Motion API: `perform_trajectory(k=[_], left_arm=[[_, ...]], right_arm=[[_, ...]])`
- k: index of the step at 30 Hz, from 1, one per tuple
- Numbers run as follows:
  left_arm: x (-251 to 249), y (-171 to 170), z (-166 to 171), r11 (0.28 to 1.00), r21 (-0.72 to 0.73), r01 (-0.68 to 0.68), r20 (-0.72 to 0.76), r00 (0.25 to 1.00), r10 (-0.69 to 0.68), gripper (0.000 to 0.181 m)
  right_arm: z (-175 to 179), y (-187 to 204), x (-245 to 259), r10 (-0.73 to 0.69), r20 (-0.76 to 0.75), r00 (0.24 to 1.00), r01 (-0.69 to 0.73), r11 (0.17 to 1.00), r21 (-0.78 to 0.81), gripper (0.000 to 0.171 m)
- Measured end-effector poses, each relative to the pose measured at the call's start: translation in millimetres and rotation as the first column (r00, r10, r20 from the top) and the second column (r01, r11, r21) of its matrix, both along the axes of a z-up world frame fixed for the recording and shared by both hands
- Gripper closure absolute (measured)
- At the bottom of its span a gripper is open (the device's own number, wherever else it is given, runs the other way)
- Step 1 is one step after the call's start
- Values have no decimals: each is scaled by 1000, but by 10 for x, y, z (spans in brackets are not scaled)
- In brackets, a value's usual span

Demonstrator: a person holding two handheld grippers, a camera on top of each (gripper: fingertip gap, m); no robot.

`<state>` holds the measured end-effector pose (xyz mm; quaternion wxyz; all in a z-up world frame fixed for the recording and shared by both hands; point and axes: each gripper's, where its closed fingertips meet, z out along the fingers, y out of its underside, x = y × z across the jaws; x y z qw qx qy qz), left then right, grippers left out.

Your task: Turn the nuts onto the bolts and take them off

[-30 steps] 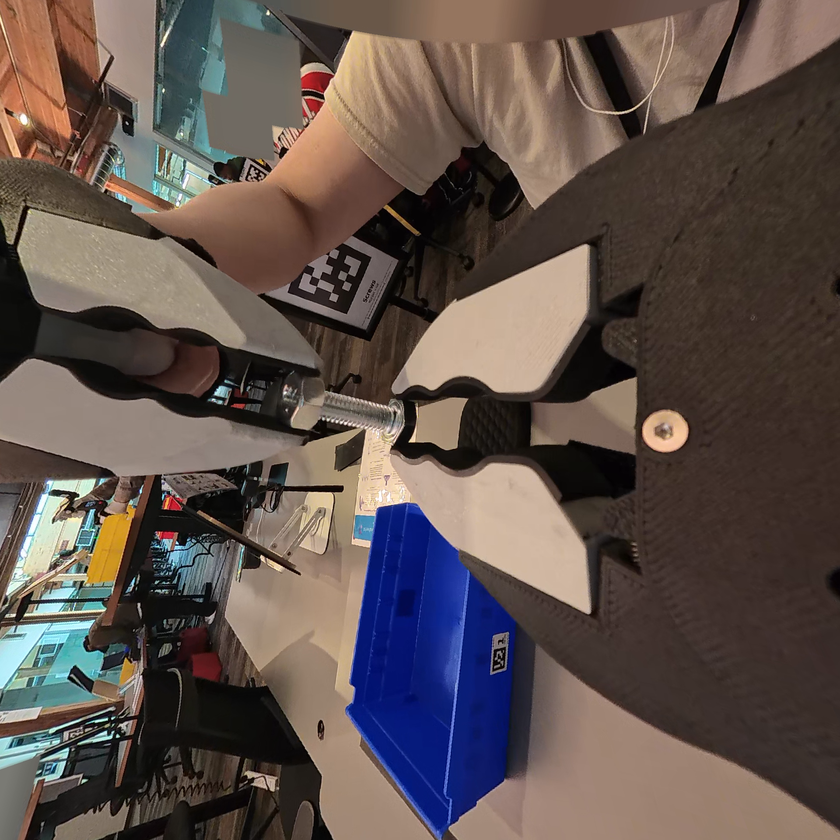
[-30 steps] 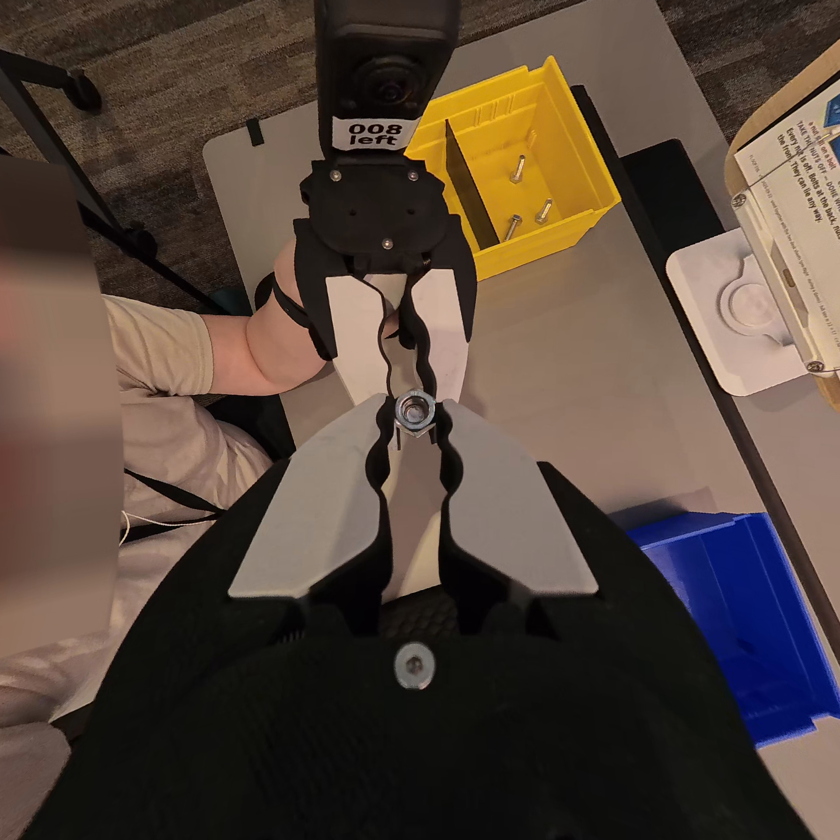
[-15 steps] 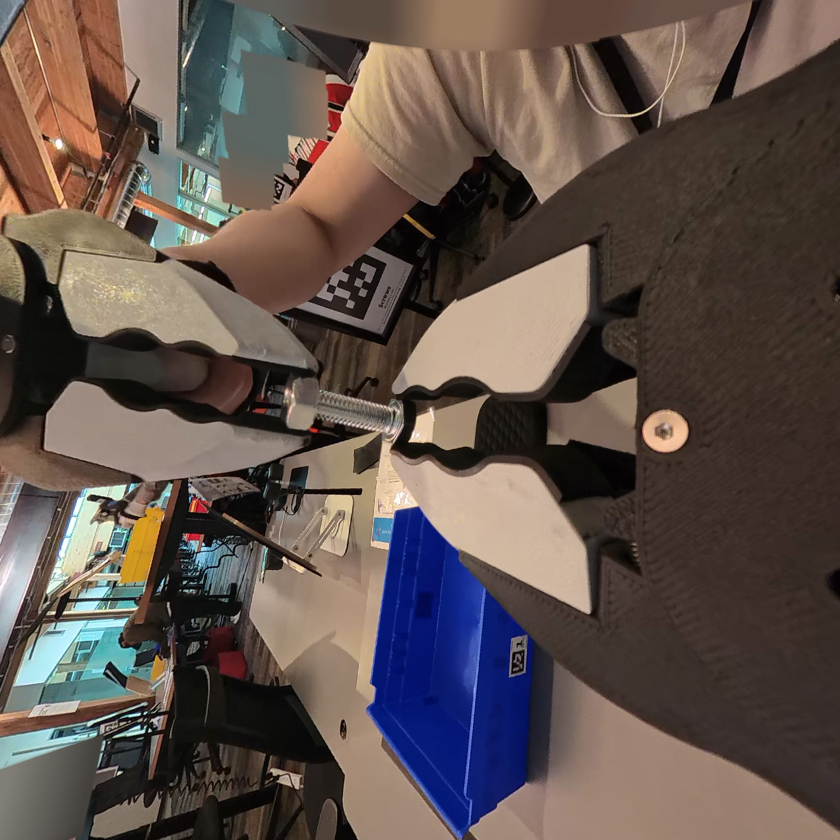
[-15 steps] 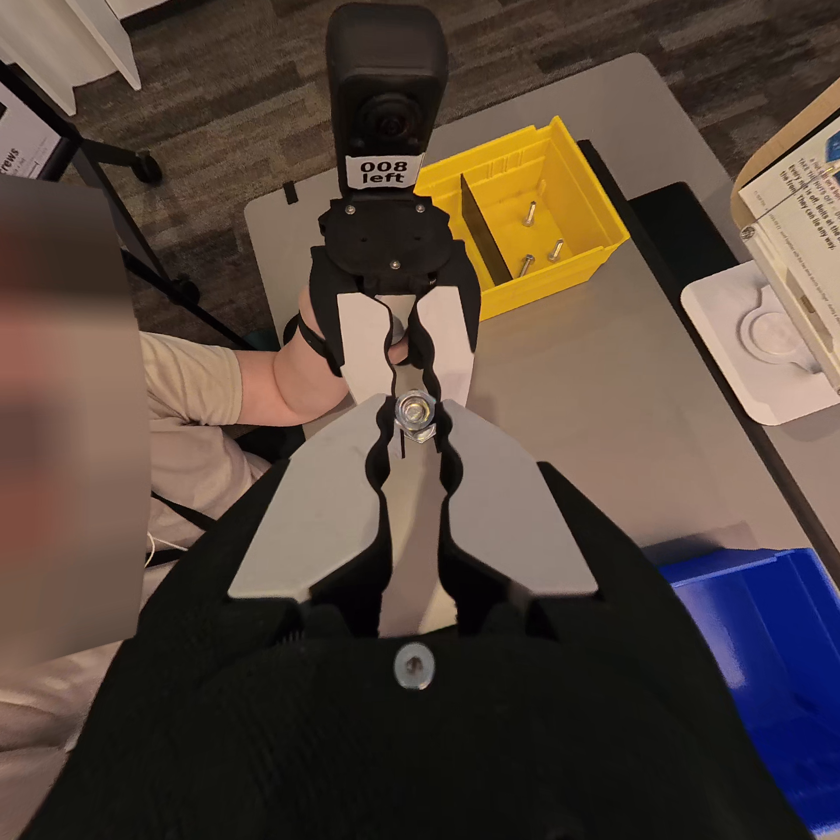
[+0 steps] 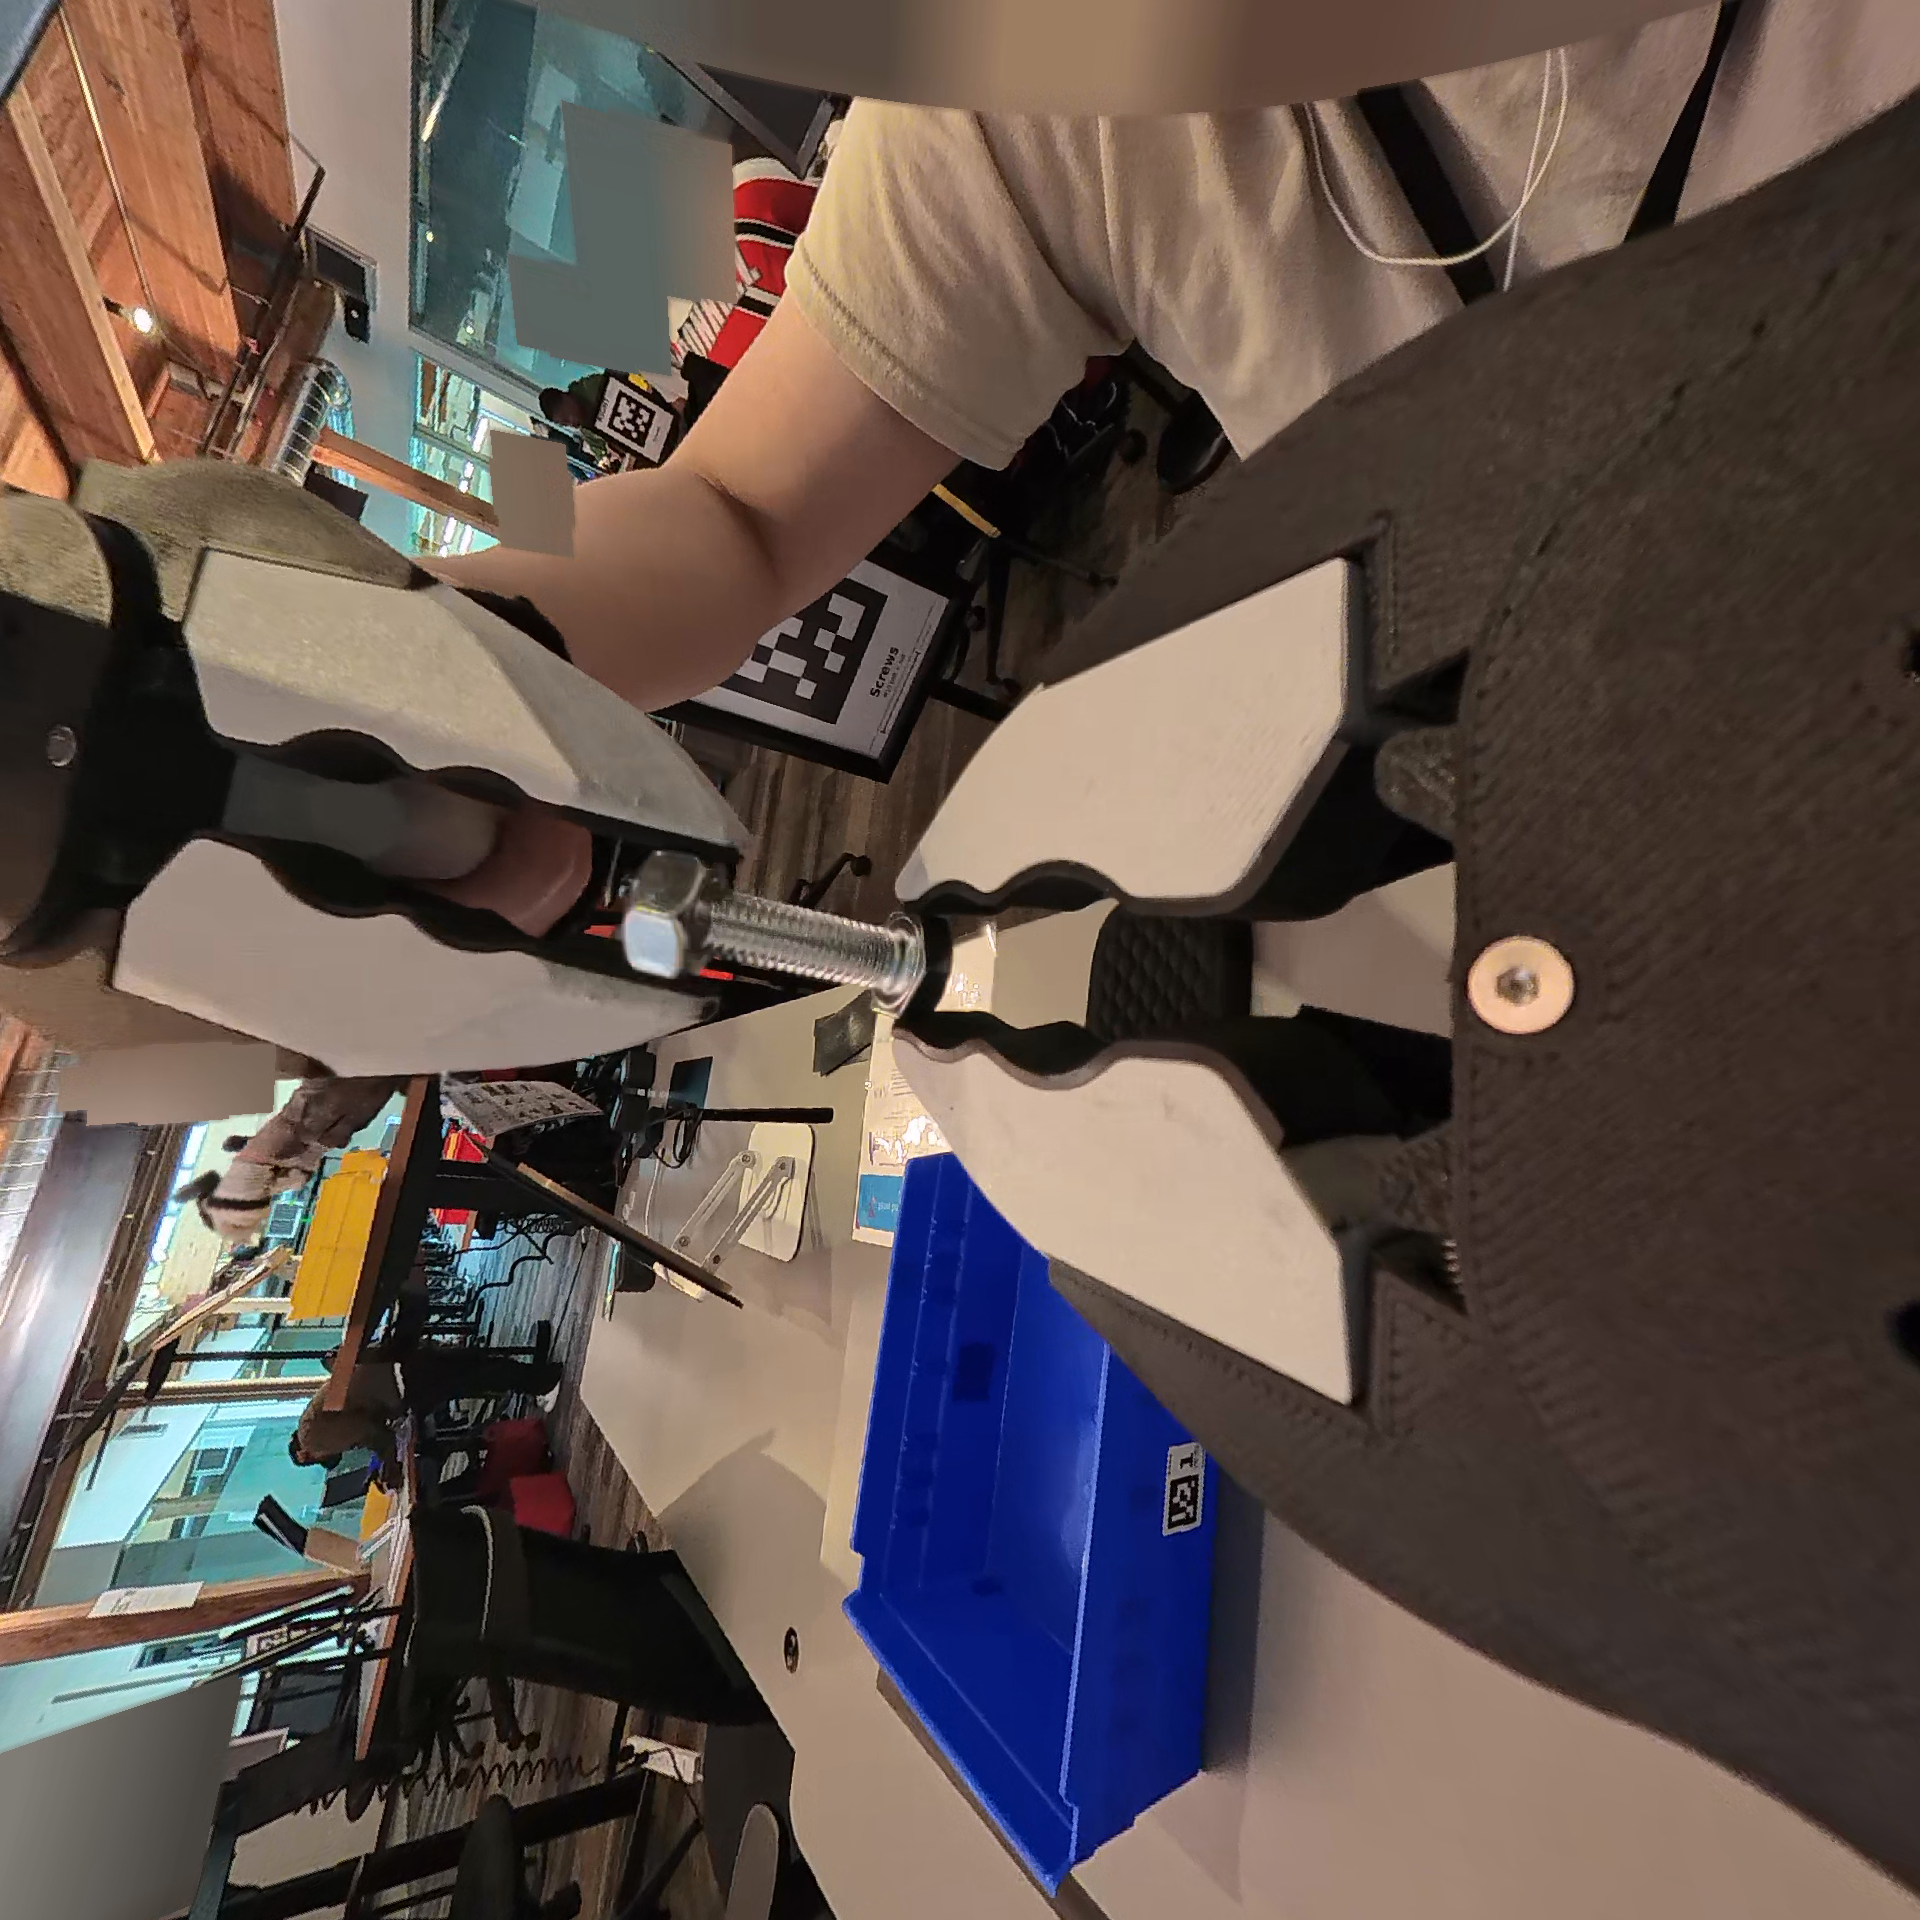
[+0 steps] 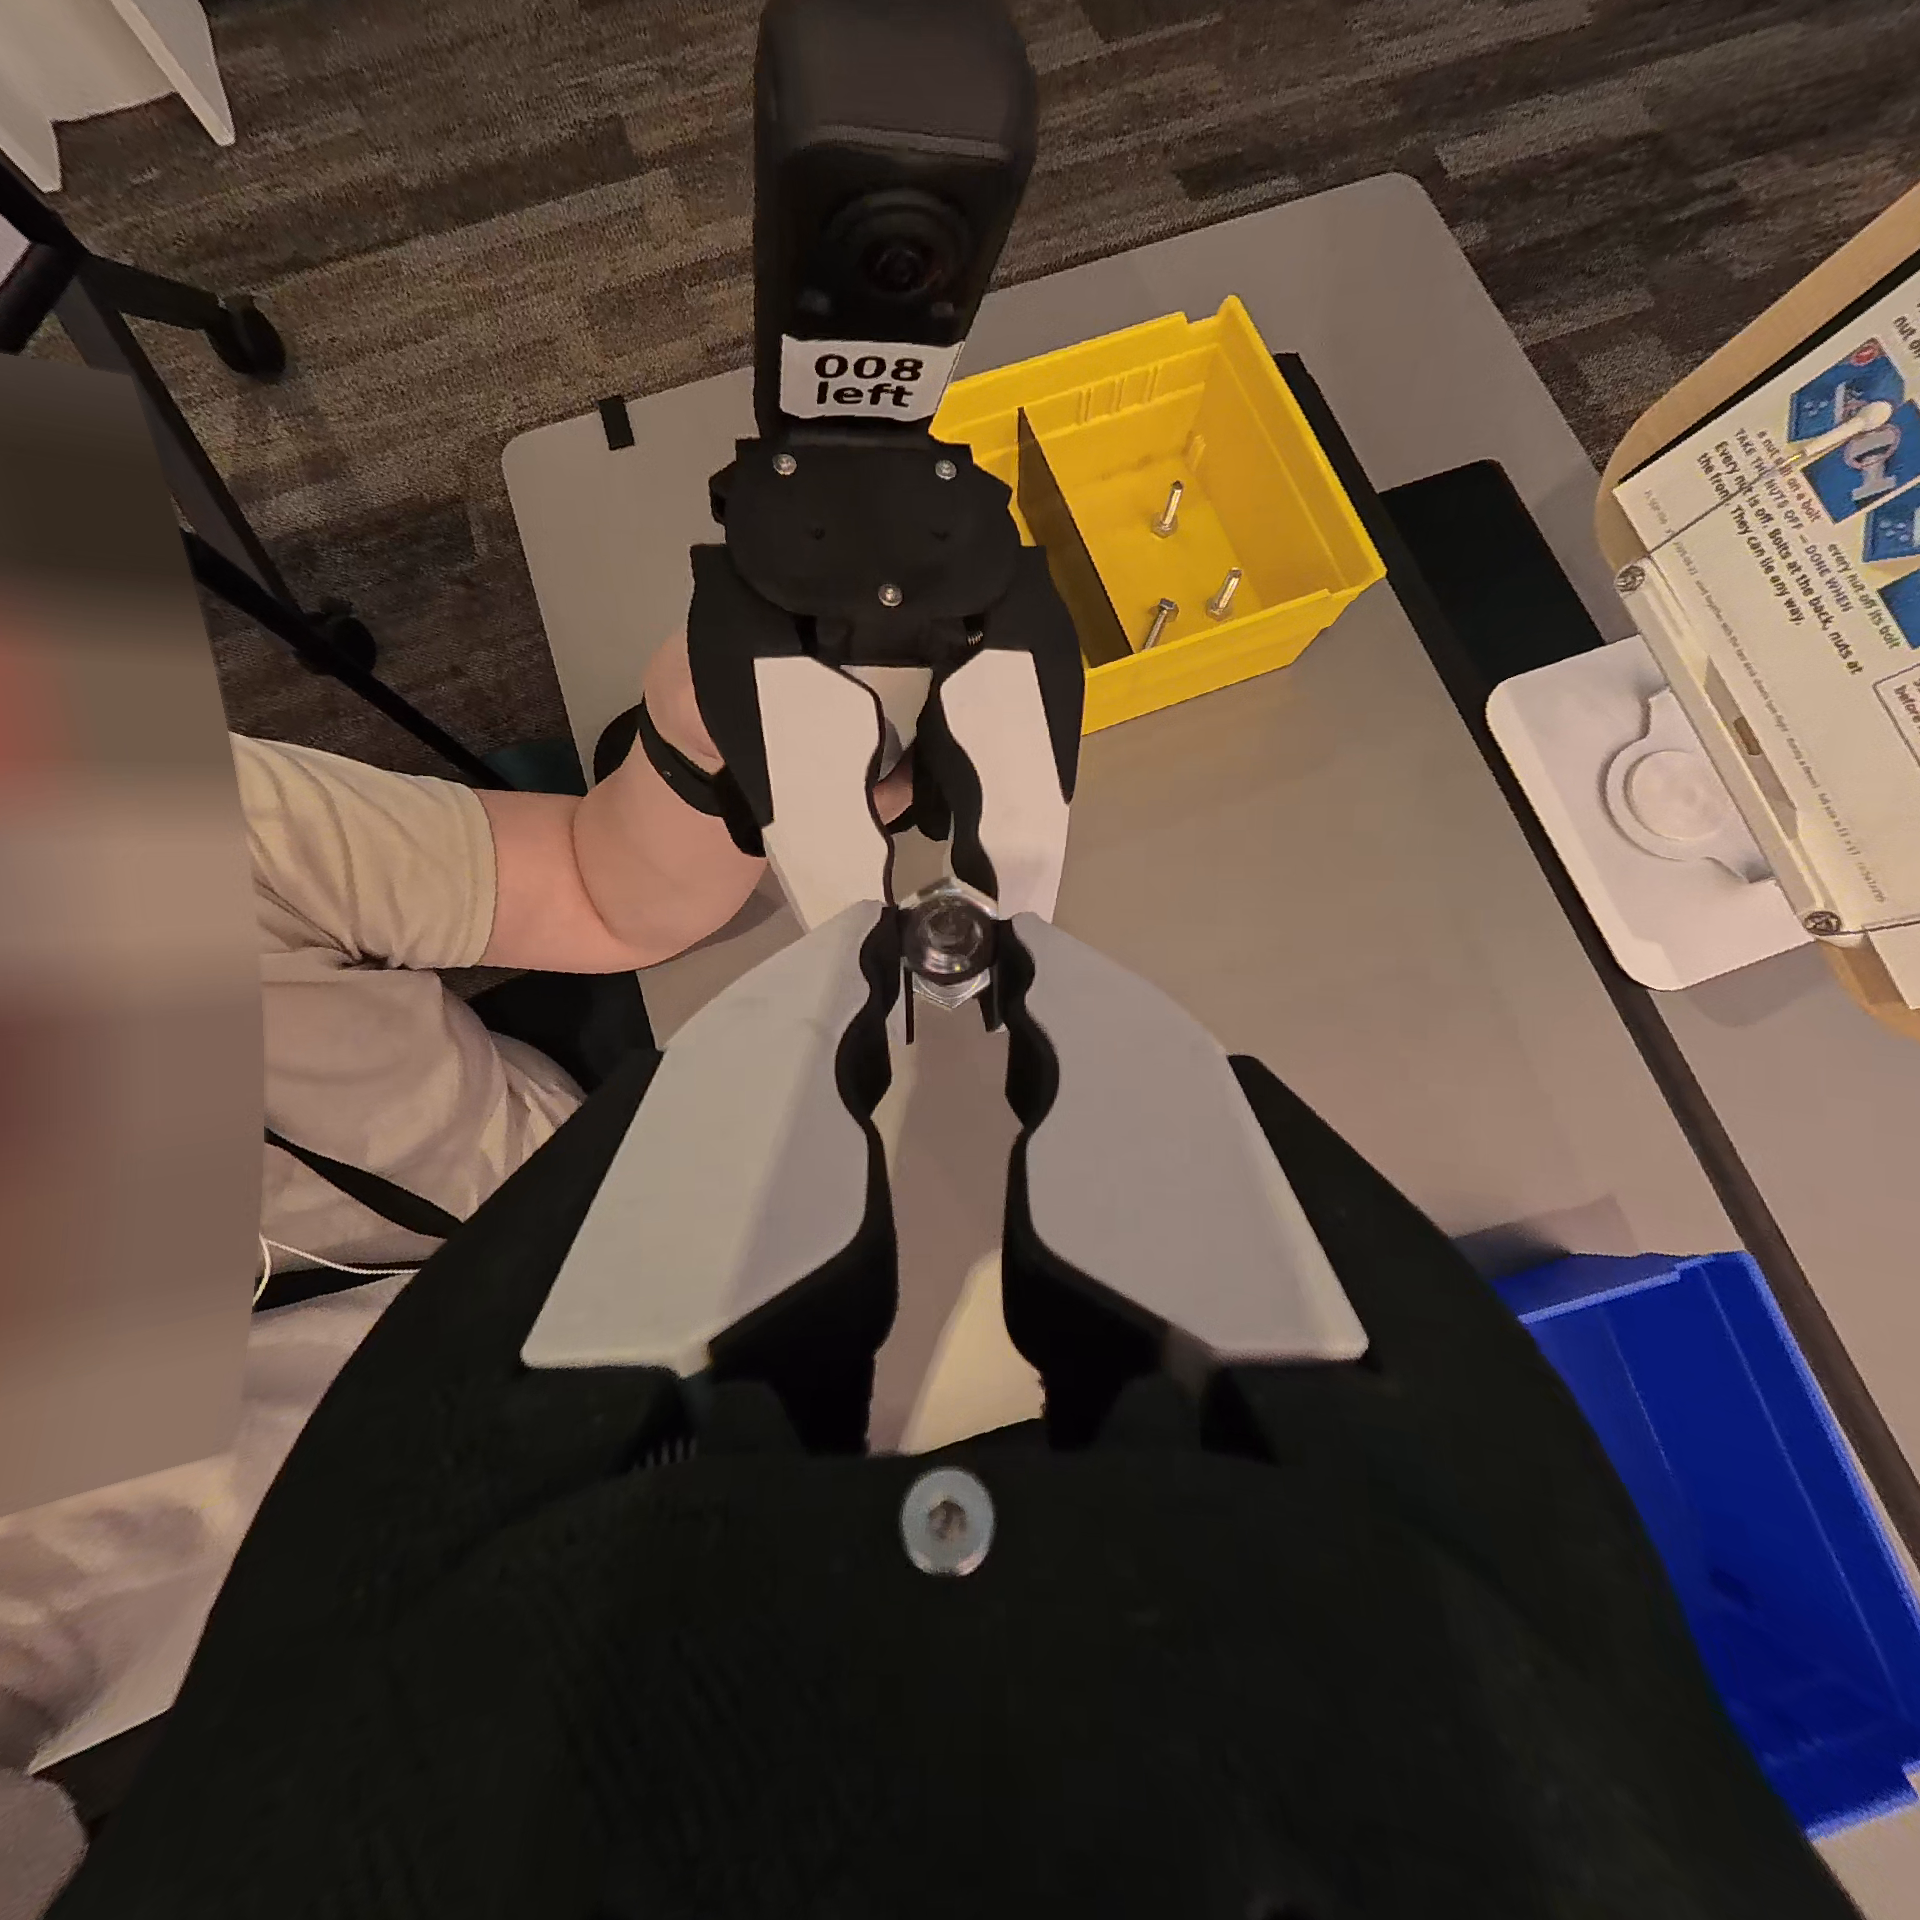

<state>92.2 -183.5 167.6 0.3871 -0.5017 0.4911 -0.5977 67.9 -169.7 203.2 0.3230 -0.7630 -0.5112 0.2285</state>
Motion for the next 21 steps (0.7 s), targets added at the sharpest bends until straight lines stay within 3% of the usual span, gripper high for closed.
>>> perform_trajectory(k=[12, 18, 21], left_arm=[[87, -69, -133, 998, 65, 15, -86, 996, -9, 163], [151, -172, -257, 992, 102, 67, -163, 985, -50, 164], [172, -221, -271, 989, 110, 97, -170, 982, -78, 164]], right_arm=[[-138, -102, 123, 52, 209, 976, -34, 995, -89, 153], [-262, -220, 222, 168, 407, 898, -130, 984, -118, 152], [-268, -262, 220, 220, 437, 872, -178, 975, -136, 152]])
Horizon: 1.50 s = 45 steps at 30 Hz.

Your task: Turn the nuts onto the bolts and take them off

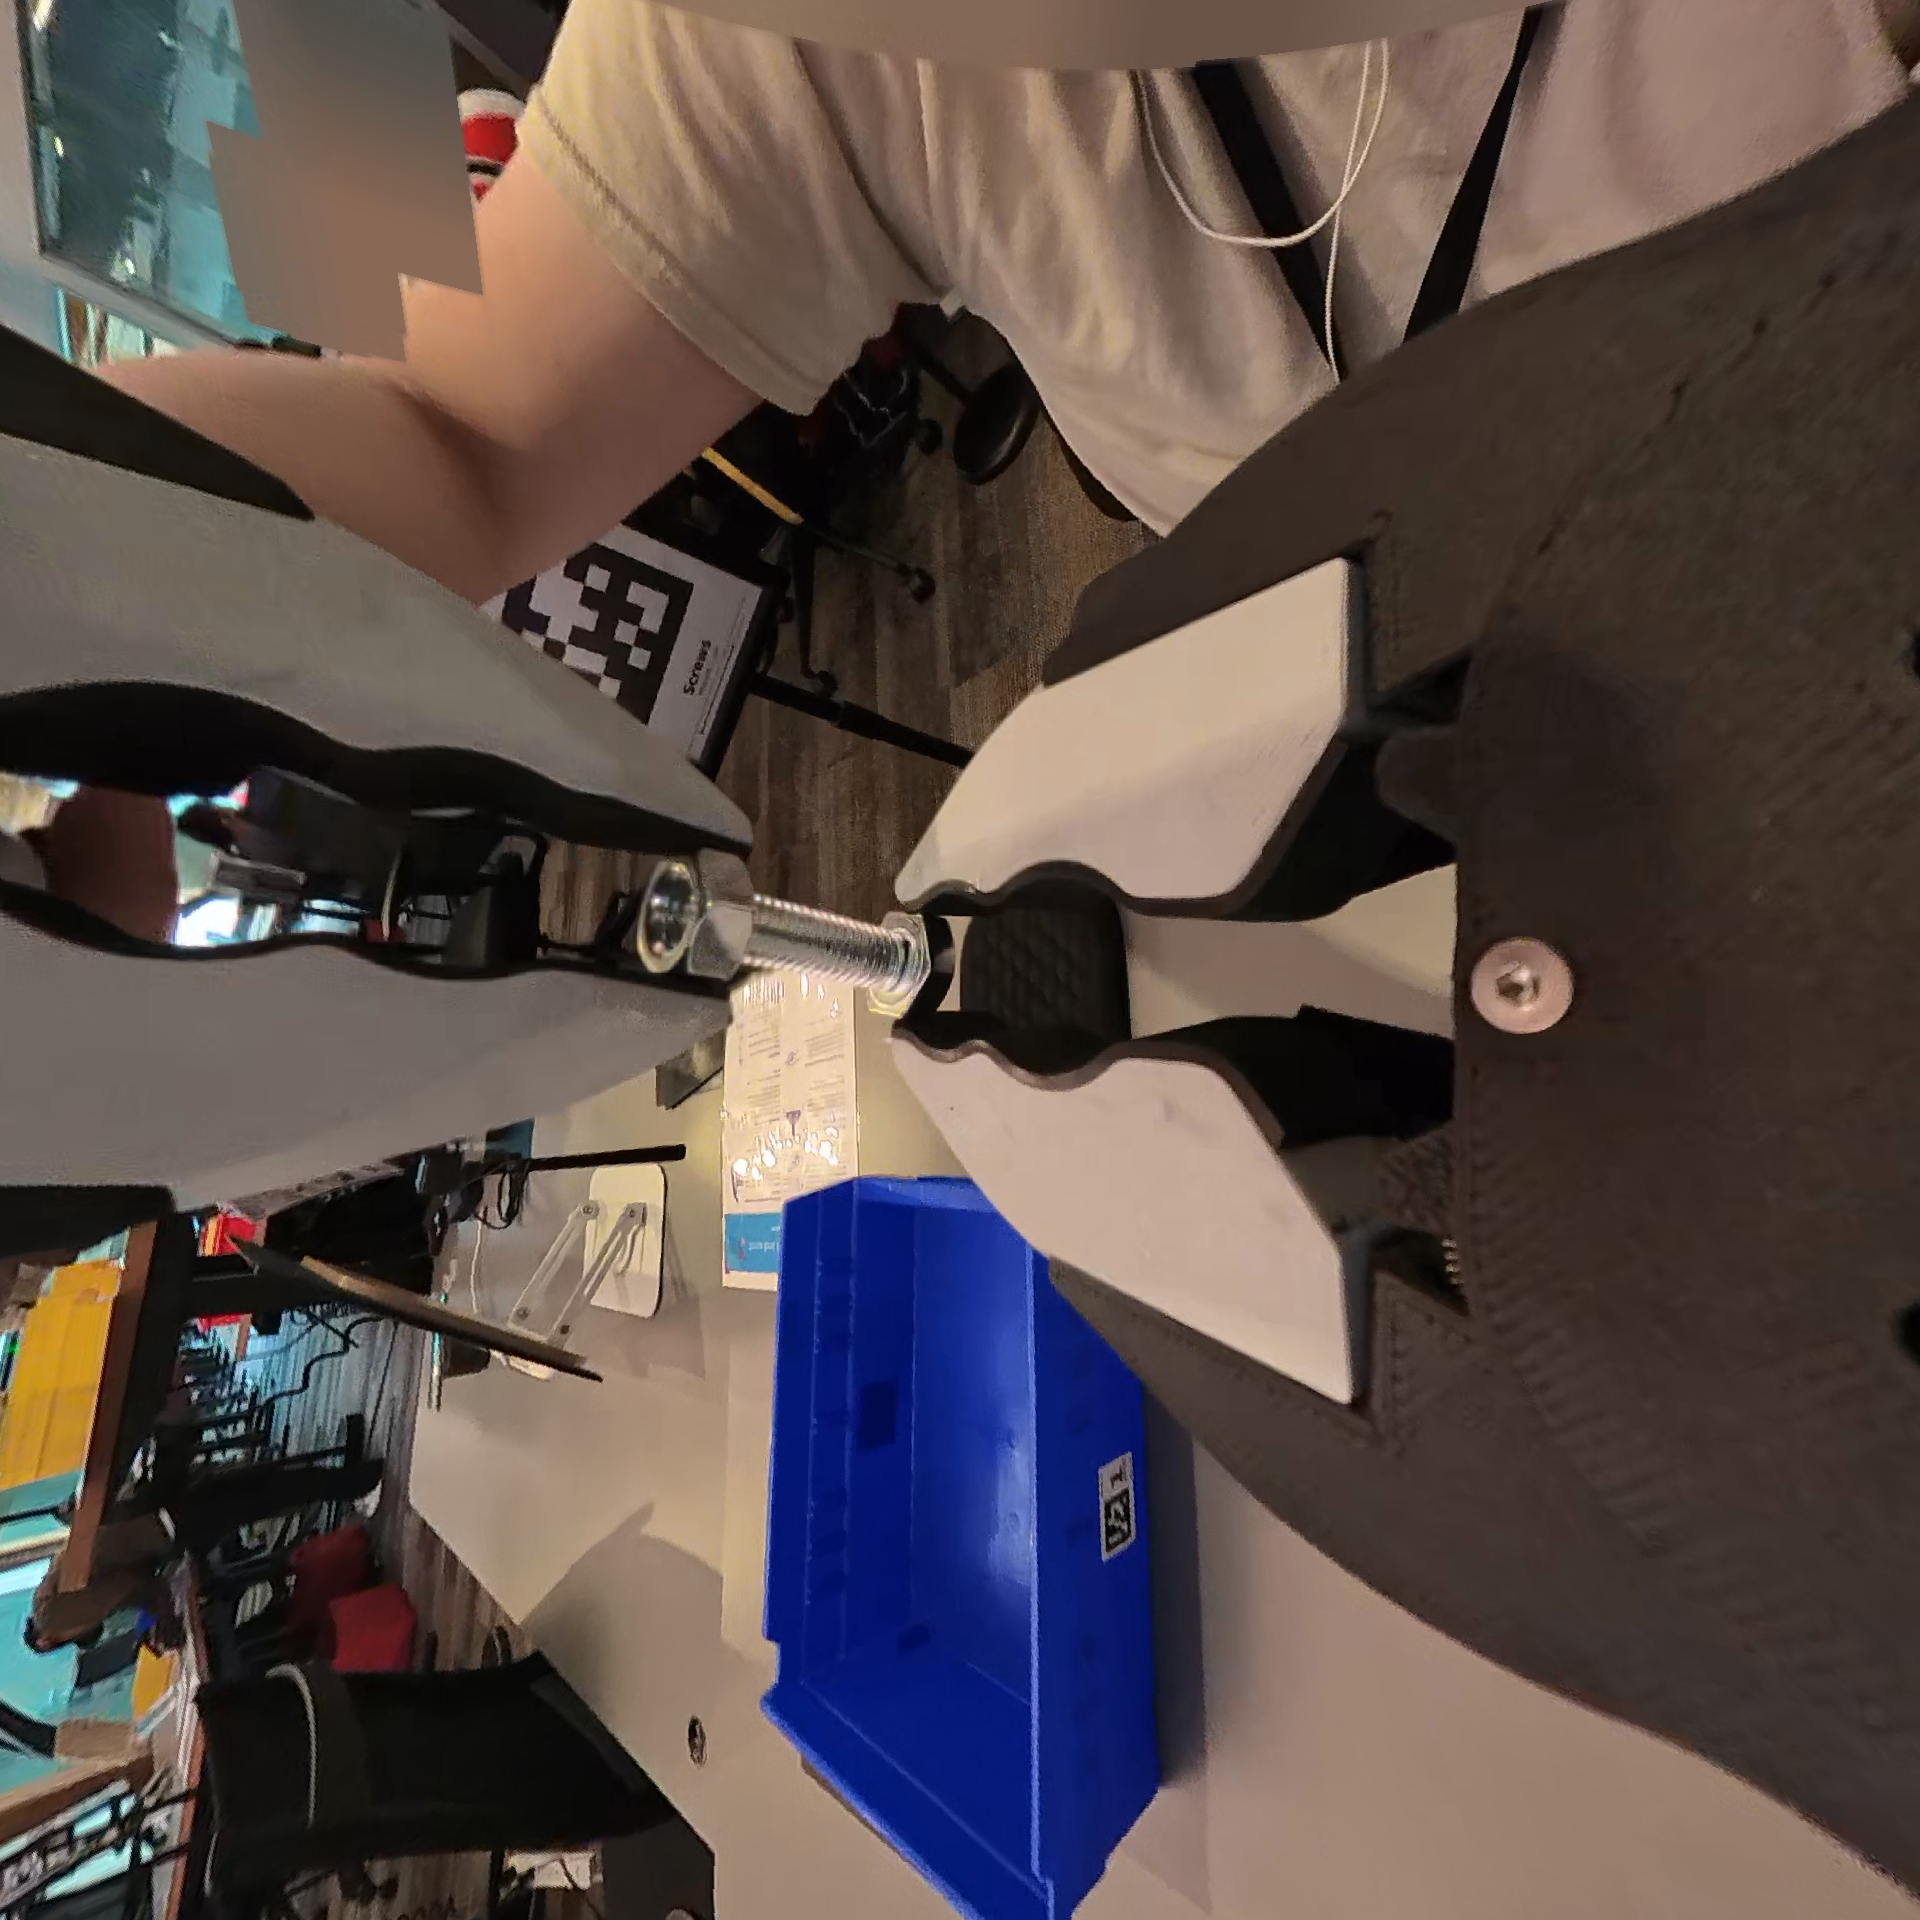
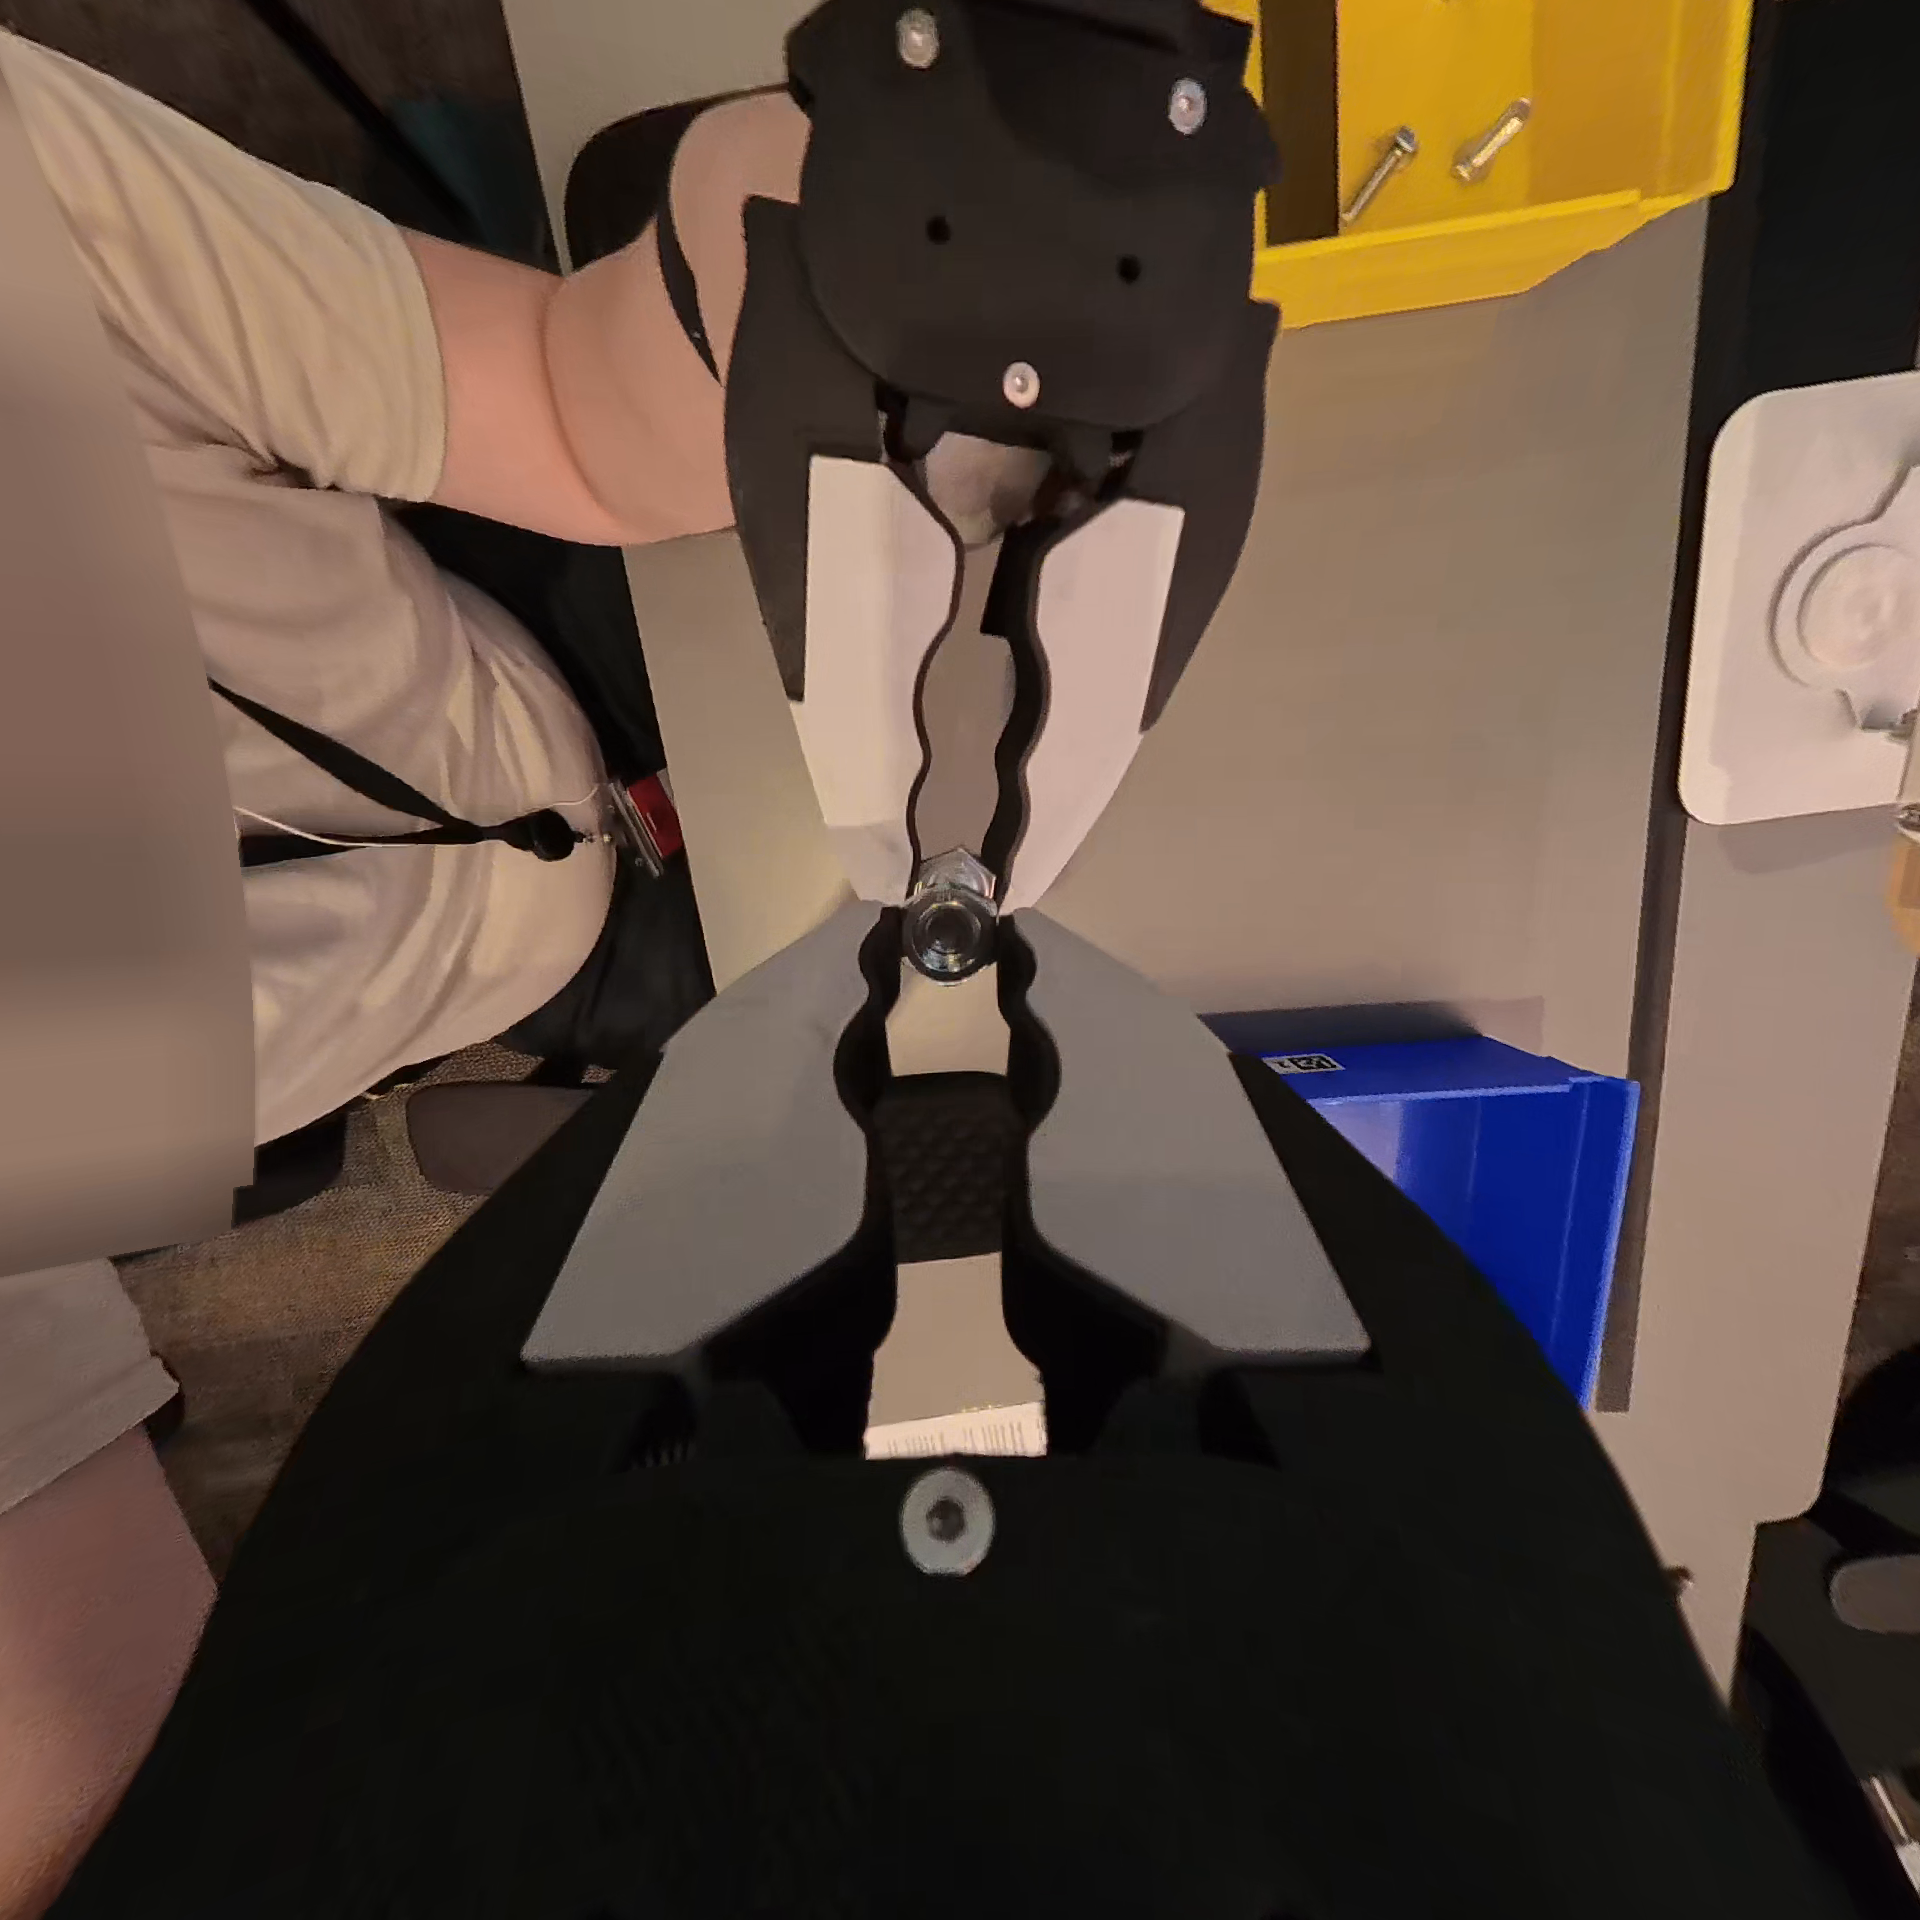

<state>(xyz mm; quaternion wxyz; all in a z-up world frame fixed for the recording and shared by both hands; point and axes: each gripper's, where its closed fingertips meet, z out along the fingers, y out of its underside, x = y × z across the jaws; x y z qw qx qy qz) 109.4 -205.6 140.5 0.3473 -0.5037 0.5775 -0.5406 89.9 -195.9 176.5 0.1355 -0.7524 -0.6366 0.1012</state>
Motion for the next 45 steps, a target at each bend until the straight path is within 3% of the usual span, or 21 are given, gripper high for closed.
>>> perform_trajectory(k=[9, 20, 45], left_arm=[[-32, 72, 38, 998, 13, -53, 17, 998, 53, 164], [-18, 212, 23, 989, -23, -146, 2, 989, 146, 164], [-27, 219, 65, 988, -40, -147, 28, 989, 148, 164]], right_arm=[[32, 70, -28, -167, -61, 984, 165, 985, -44, 152], [21, 229, -1, -422, -152, 894, 412, 906, -93, 152], [50, 239, -32, -377, -187, 907, 377, 925, -40, 152]])
